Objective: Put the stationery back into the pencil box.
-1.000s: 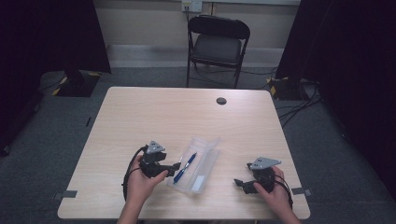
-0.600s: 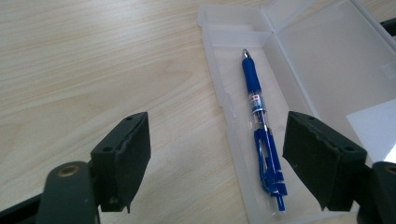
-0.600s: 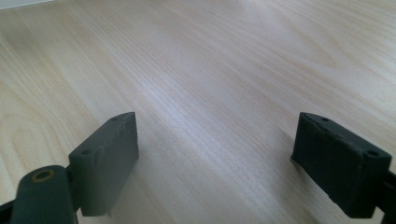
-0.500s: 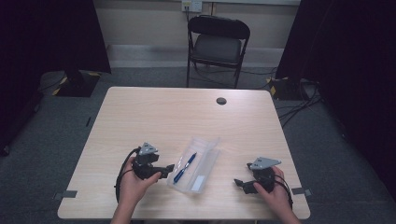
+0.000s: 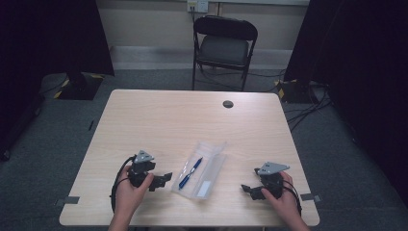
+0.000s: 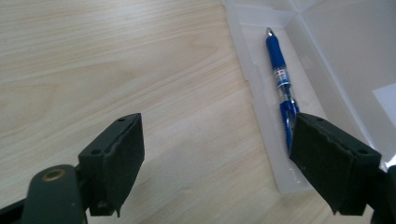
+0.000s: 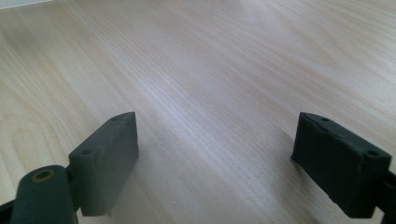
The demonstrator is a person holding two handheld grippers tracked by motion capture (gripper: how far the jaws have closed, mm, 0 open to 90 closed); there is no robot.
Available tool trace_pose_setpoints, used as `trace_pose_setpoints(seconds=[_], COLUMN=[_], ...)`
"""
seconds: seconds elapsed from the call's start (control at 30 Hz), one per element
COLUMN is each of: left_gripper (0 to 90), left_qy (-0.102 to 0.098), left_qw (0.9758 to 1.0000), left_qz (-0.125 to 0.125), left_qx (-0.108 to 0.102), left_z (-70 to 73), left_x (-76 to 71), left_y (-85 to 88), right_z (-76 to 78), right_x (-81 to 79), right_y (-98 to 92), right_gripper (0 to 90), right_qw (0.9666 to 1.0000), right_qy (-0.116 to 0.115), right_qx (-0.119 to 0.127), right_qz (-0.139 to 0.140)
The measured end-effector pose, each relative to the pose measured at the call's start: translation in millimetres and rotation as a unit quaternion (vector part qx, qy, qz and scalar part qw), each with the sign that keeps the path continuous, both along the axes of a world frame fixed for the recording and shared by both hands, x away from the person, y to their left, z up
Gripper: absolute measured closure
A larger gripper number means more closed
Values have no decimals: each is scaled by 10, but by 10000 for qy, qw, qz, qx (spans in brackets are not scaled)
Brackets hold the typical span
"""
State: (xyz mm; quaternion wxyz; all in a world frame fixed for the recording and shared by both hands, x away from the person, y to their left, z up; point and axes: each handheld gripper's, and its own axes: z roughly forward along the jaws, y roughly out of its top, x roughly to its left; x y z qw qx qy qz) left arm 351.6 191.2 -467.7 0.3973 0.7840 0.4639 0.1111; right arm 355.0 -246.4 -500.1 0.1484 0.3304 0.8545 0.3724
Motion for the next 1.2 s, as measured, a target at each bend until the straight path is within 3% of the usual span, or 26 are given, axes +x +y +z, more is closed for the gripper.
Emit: trace_pose_setpoints(seconds=[0.5, 0.73, 0.77, 0.9, 1.03, 1.2], left_gripper=[182, 186, 185, 173, 151, 145], left_qy=[9, -33, -58, -185, -502, -508], left_qw=[9998, 9991, 9987, 9984, 9955, 9953], left_qz=[83, 87, 48, -22, -258, -284], left_qx=[194, 406, 511, 529, 760, 780], left_z=[-140, -233, -250, -275, -334, -335], left_x=[-83, -116, -119, -137, -160, -162], left_y=[214, 270, 282, 298, 302, 297], right_z=[0, 0, 0, 0, 0, 0], right_x=[-1, -4, -5, -7, -8, -12], right_y=[0, -1, -1, -1, -1, -1], right_gripper=[135, 135, 135, 135, 135, 135], right_qw=[10000, 10000, 10000, 10000, 10000, 10000], right_qy=[0, -7, -5, -1, -3, 11], right_qx=[-1, 0, 0, 1, 2, 6], right_qz=[-1, 1, 0, -3, -4, -8])
